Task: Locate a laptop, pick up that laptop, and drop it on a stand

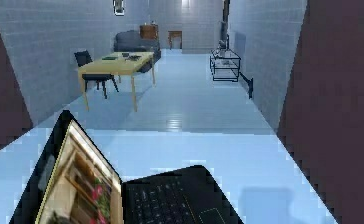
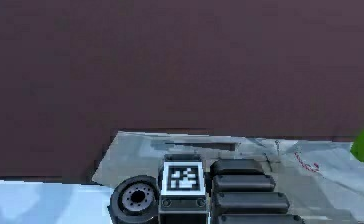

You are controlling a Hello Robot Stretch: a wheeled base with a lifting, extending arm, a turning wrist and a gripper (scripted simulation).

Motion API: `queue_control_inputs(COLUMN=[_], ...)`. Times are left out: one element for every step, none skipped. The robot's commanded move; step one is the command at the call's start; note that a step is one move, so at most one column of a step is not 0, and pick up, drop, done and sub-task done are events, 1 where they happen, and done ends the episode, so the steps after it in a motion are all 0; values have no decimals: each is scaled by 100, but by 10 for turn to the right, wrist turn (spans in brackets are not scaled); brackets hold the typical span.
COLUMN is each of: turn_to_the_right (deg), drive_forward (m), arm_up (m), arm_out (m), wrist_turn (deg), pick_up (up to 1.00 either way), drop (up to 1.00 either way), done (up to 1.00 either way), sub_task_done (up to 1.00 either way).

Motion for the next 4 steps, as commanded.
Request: queue_control_inputs(turn_to_the_right=[0,0,0,30], drive_forward=[100,100,100,0], arm_up=[0,0,0,0], arm_out=[0,0,0,0], wrist_turn=[0,0,0,0], pick_up=[0,0,0,0], drop=[0,0,0,0], done=[0,0,0,0], sub_task_done=[0,0,0,0])
